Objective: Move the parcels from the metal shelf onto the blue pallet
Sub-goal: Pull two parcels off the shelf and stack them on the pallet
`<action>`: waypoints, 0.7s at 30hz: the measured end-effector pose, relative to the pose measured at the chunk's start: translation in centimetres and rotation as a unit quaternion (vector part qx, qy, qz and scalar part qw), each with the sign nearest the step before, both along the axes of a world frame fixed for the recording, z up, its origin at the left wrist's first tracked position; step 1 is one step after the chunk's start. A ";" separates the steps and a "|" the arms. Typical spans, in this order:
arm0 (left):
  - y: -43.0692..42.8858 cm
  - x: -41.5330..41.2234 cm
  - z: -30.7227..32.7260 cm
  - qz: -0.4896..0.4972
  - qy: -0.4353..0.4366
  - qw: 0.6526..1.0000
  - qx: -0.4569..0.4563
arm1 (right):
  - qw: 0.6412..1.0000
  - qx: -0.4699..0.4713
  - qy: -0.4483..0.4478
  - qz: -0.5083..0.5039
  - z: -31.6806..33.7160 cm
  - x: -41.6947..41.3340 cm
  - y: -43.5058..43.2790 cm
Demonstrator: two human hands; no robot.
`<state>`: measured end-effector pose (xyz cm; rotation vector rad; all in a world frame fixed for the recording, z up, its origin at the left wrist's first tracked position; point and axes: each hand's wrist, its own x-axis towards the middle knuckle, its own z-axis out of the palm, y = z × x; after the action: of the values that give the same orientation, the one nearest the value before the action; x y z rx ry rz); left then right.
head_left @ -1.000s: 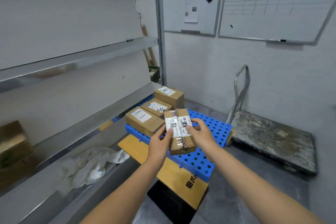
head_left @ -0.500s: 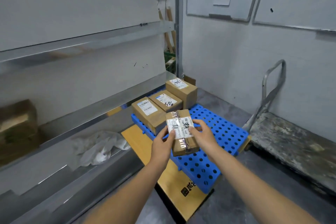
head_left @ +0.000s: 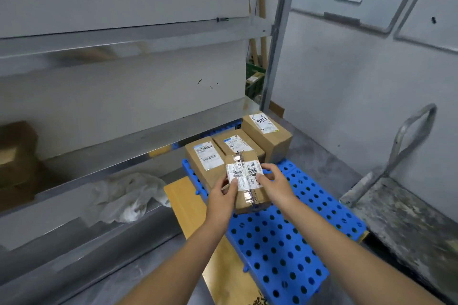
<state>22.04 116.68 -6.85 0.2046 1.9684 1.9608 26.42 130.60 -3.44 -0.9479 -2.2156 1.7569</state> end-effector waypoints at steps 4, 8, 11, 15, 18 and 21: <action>0.6 -1.5 -0.4 0.025 0.002 1.000 -0.001 | 1.000 -0.023 0.000 0.013 -0.5 -2.1 0.7; 0.5 -1.5 -1.1 0.069 -0.012 0.998 0.002 | 0.999 -0.022 -0.015 0.047 -1.3 -3.7 0.5; 0.4 -1.3 -1.5 0.094 -0.017 0.995 -0.003 | 0.997 -0.014 -0.022 0.078 -2.0 -4.4 0.6; 0.8 0.0 -2.0 0.131 -0.015 0.991 -0.012 | 0.993 -0.008 -0.039 0.110 -2.8 -4.6 1.4; 1.5 1.9 -2.7 0.161 -0.026 0.987 -0.017 | 0.987 -0.004 -0.080 0.141 -3.9 -4.1 2.3; 2.9 3.9 -3.8 0.170 -0.046 0.984 -0.031 | 0.980 0.008 -0.103 0.172 -5.2 -3.1 3.5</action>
<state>25.93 119.56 -10.60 -0.2504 2.1097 2.0622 23.35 134.14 -8.69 -0.8125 -2.6569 1.8455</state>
